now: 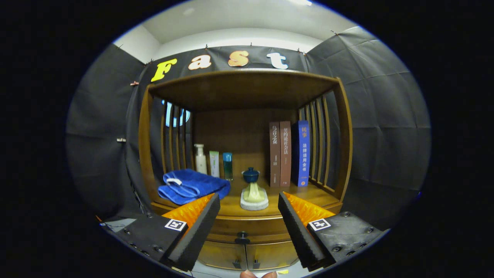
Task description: Pull open the drawer, take out the items inside it, and place them on the countertop above the cabinet.
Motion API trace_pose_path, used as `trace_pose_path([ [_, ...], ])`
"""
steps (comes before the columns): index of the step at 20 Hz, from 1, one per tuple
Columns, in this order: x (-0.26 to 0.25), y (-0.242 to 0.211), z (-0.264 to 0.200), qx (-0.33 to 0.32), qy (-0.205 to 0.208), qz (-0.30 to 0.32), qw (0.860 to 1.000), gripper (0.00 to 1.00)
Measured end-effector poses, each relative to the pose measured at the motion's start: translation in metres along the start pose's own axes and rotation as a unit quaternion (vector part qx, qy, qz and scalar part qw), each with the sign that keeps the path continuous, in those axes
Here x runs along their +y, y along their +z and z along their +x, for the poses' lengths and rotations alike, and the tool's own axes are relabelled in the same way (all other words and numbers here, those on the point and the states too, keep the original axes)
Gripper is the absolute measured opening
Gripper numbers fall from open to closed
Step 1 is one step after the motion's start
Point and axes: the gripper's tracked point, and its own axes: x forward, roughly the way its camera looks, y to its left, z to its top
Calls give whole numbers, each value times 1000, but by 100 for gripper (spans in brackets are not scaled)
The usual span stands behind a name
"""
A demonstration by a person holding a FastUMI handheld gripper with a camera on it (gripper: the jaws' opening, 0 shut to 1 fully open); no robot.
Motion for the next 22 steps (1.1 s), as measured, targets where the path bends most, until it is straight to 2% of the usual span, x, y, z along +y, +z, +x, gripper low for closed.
trace_pose_path([
  [8, 5, 46, -56, -26, -14, -26, 999, 99],
  [15, 34, 38, -91, -5, 22, -26, 999, 99],
  [22, 42, 27, -89, -2, 26, -21, 999, 99],
])
